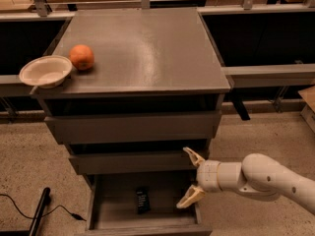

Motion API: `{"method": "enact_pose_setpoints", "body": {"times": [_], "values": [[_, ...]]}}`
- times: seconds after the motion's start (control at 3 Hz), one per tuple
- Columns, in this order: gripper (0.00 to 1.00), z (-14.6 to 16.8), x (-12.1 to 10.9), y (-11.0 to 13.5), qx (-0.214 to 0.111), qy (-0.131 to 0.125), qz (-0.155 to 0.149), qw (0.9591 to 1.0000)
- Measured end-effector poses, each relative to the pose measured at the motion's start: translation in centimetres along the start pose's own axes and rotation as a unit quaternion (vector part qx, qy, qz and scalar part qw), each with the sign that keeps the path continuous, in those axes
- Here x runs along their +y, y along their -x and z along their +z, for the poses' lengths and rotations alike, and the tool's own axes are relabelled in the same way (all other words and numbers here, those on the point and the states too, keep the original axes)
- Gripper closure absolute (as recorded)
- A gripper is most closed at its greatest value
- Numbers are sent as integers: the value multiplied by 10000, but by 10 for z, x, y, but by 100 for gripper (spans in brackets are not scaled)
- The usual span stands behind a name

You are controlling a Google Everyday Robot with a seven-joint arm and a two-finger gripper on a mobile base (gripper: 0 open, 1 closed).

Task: Pick rxbar blueberry from bottom drawer and place on counter

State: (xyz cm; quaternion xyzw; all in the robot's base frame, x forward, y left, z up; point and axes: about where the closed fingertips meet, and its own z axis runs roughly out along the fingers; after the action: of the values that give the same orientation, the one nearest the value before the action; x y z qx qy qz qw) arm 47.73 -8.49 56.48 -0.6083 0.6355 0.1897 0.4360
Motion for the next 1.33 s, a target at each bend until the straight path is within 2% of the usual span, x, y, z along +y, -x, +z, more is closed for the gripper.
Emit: {"method": "enact_pose_setpoints", "body": {"times": [0.67, 1.33], "values": [[0, 72, 14, -48, -287, 500, 444, 9973], [0, 134, 38, -92, -318, 714, 775, 9939]]}}
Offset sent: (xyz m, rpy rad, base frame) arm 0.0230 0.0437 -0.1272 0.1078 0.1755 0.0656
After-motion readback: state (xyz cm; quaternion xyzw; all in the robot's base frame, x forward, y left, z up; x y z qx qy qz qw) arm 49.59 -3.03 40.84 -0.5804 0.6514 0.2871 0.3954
